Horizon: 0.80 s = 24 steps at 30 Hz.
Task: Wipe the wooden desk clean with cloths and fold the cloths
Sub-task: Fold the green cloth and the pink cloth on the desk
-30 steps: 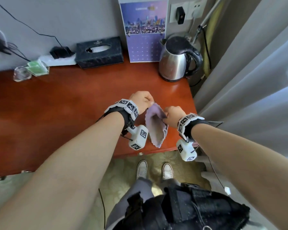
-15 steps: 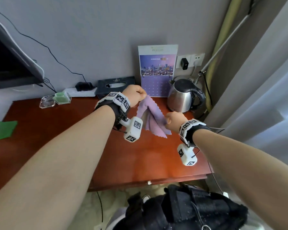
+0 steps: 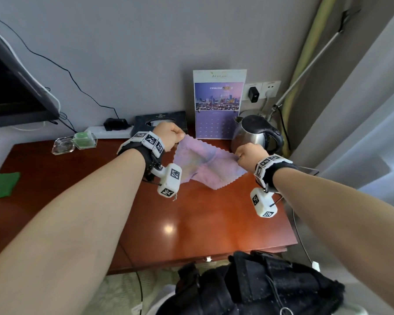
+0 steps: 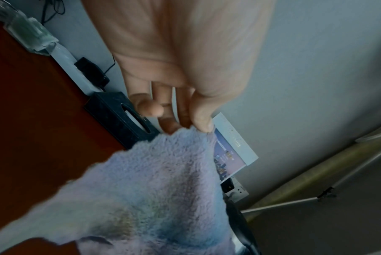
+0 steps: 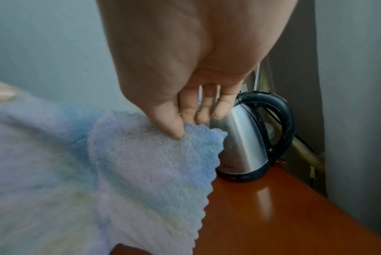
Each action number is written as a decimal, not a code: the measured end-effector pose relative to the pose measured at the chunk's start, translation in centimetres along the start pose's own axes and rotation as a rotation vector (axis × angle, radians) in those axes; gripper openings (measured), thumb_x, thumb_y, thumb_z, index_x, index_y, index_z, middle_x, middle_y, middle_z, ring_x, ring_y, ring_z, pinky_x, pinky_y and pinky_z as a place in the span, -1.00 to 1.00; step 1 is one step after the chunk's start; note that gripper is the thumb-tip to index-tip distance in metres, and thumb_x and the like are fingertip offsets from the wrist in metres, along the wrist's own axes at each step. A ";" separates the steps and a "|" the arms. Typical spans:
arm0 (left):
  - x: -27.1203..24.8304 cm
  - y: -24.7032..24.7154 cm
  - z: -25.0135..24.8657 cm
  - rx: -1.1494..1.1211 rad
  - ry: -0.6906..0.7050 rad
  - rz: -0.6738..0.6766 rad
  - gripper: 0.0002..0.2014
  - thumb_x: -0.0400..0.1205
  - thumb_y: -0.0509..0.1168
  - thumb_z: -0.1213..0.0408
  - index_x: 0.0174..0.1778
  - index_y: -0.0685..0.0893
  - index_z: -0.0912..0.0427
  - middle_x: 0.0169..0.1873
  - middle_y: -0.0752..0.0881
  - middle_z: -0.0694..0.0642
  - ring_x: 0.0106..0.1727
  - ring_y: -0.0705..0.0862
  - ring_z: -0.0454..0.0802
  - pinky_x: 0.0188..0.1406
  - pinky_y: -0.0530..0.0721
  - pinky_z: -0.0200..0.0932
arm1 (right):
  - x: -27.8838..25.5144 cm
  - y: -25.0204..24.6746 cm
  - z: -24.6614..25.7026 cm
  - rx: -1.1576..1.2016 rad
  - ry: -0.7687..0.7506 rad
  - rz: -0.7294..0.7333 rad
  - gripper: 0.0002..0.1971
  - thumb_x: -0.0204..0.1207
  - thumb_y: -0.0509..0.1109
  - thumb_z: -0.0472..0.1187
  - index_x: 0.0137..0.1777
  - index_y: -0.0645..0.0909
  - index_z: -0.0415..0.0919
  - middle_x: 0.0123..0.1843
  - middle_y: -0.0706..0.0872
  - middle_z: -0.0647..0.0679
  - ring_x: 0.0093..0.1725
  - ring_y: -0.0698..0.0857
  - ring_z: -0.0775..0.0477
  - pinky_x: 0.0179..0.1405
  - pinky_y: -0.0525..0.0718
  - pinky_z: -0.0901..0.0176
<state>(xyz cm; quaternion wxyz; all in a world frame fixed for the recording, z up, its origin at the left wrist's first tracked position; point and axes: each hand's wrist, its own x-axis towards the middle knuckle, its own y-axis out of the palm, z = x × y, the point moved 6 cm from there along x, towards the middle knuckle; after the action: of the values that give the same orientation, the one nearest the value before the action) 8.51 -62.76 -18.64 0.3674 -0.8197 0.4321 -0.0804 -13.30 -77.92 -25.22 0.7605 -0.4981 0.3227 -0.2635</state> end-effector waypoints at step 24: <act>-7.3 11.0 13.3 0.129 -0.178 0.240 -0.84 0.60 0.37 0.31 -0.29 0.68 0.00 -0.25 0.77 -0.08 -0.07 0.79 0.03 -0.04 0.70 -0.17 | -6.1 10.8 -2.5 -0.223 -0.115 0.328 -0.71 0.49 0.24 -0.30 0.13 0.68 -0.09 0.05 0.75 -0.21 0.03 0.72 -0.30 -0.07 0.69 0.05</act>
<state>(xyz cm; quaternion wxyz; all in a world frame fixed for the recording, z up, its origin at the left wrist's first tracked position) 2.93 -53.97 -34.22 0.4630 -0.7409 0.4864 0.0094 -18.26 -71.05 -34.62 0.7506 -0.5339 0.3829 -0.0699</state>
